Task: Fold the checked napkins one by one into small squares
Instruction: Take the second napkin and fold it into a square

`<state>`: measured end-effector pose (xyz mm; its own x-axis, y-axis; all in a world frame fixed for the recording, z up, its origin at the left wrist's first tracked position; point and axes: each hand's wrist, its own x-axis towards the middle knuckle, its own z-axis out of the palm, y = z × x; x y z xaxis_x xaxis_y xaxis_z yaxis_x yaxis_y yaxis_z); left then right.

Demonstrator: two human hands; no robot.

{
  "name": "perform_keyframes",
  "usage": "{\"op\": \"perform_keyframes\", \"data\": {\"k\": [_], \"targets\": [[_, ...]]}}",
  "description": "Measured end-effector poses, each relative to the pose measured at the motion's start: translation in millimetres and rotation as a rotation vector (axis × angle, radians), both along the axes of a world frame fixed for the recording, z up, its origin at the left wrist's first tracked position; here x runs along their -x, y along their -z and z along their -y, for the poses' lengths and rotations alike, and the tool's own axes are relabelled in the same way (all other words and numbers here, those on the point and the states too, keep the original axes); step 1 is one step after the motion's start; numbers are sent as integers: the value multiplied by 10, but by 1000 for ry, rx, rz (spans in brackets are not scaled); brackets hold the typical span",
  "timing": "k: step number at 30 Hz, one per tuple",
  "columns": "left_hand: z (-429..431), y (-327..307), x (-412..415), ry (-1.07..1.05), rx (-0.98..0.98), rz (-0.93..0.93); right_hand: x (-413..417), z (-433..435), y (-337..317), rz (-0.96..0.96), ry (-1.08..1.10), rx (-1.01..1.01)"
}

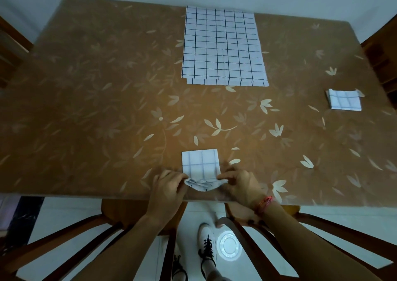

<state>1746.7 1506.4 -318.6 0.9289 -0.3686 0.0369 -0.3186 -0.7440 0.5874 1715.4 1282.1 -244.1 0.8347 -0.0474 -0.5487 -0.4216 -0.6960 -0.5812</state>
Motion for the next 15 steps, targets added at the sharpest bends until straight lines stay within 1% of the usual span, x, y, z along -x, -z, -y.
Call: {"op": "perform_keyframes", "data": {"k": [2,3,5,7,10,15], "targets": [[-5,-6,-27,-4,-3,-13,-25,43,300,76,-23,161],[-4,-9,-36,-10,-5,-23,-43,28,346,67,-9,176],[2,-18,-62,-37,-10,-40,-104,11,343,116,-24,146],[23,-29,-97,-76,-7,-67,-150,13,320,134,18,116],[55,-33,-154,-105,-8,-98,-201,8,360,117,90,88],[97,-51,-208,-140,-42,-84,-288,7,385,139,154,73]]}}
